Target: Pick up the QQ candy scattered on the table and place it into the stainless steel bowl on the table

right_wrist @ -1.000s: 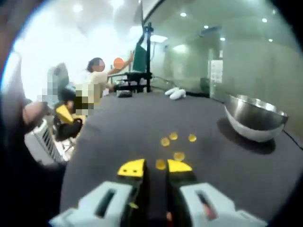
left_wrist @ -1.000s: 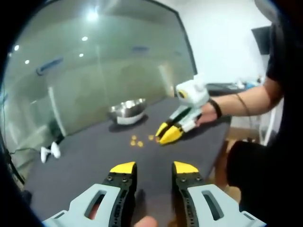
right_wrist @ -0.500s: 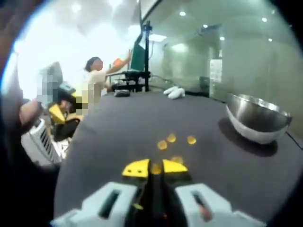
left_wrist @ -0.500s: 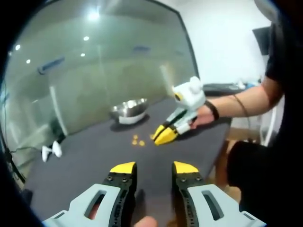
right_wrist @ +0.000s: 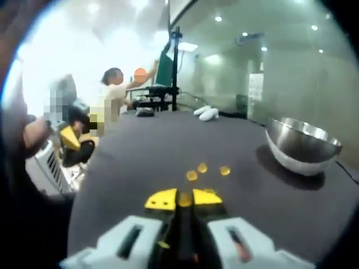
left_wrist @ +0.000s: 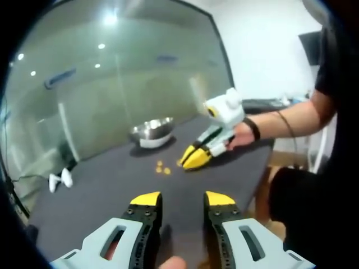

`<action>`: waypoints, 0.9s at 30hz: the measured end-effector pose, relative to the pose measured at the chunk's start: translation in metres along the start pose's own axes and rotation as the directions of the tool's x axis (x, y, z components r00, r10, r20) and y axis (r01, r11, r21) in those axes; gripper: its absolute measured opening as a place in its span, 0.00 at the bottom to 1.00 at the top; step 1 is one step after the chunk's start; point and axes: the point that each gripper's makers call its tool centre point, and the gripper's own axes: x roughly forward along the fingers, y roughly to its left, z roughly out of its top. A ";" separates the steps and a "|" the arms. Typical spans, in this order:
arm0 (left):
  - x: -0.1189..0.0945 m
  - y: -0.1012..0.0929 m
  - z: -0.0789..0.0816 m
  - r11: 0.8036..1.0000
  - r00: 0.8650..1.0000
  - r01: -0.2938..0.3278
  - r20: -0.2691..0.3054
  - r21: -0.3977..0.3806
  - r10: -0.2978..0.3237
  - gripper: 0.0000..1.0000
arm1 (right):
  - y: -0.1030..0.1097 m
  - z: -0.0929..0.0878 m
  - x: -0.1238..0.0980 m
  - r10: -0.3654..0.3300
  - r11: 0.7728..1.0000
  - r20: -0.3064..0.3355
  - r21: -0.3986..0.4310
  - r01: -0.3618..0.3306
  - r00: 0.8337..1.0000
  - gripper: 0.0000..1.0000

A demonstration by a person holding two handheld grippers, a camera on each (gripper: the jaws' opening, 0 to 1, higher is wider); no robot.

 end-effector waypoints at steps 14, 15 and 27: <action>0.002 -0.005 0.001 1.000 1.000 0.012 0.006 -0.001 -0.012 0.31 | -0.096 0.068 -0.029 -0.219 0.975 0.109 0.000 0.221 0.970 0.10; 0.002 -0.005 0.001 1.000 1.000 0.013 0.005 0.000 -0.013 0.31 | -0.108 0.075 -0.031 -0.252 0.967 0.117 -0.006 0.254 0.961 0.10; 0.004 -0.001 0.006 1.000 1.000 -0.007 0.027 -0.012 0.007 0.31 | -0.219 0.096 -0.015 -0.416 0.910 0.107 0.049 0.413 0.903 0.10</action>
